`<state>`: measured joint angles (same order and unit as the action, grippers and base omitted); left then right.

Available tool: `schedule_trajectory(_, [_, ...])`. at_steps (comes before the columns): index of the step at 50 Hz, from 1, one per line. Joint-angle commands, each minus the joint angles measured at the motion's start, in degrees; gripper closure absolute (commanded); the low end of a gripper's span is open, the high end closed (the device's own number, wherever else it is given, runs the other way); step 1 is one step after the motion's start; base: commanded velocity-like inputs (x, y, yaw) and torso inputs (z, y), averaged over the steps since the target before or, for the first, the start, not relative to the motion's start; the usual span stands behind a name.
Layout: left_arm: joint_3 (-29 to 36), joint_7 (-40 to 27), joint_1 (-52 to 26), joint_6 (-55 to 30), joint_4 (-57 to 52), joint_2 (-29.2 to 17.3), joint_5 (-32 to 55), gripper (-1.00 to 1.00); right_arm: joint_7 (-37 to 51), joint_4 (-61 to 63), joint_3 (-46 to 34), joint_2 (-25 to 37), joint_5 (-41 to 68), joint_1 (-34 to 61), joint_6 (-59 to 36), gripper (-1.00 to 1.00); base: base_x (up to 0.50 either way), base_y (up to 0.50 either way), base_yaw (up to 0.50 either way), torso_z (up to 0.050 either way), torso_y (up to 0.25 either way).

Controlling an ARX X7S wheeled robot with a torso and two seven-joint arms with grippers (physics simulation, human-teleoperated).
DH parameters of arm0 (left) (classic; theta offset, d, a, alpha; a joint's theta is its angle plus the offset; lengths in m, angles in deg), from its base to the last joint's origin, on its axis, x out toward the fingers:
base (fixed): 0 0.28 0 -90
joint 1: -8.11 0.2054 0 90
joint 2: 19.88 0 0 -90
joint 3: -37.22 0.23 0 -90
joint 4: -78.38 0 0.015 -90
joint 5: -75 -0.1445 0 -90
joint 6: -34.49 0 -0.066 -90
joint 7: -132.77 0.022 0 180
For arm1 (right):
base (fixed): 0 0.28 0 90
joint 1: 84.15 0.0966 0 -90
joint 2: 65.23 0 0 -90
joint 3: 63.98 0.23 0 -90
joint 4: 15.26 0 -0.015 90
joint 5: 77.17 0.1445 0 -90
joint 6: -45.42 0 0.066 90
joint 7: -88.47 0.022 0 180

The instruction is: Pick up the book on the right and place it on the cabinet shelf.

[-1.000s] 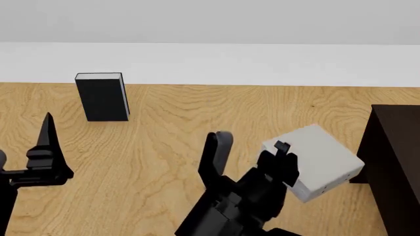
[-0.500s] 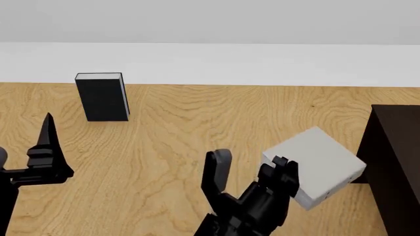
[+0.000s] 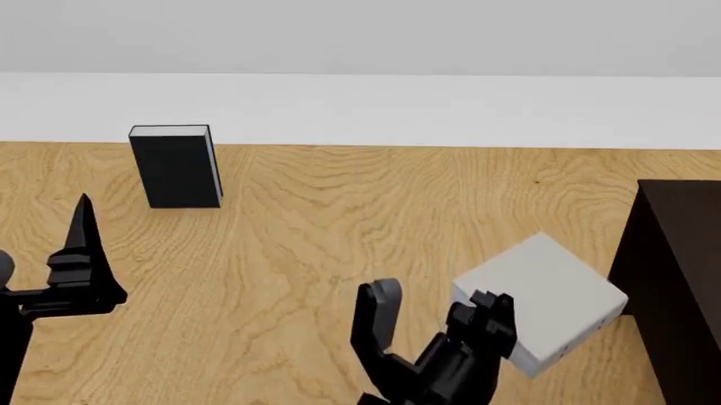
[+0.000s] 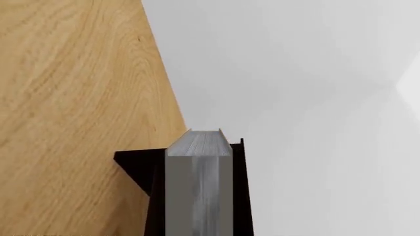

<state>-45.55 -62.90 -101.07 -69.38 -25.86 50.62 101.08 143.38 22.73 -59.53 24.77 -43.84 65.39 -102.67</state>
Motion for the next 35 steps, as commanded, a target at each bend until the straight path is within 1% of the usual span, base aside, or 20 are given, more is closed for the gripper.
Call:
schedule_trajectory(1, [0.04,-0.18,0.04,0.01,-0.07,-0.15,0.25,-1.00,-0.55,-1.10,-1.72,0.00,-5.00,-0.15,-1.17,1.00,0.00,0.00,0.00,0.000,0.000])
schedule_trajectory(19, [0.41,0.01,-0.45,0.76,1.44,-0.06,0.10,-1.00,-0.90,-4.94,-1.18,0.00,-2.80,-0.99,-0.39,1.00,0.00,0.00,0.00,0.000,0.001])
schedule_trajectory(35, [0.73,-0.14,-0.55,0.90,1.57,-0.19,0.12,-1.00,1.90,-6.99,-0.62,0.00,0.29,-0.18,-2.29,1.00,0.00,0.00,0.00,0.001,0.001])
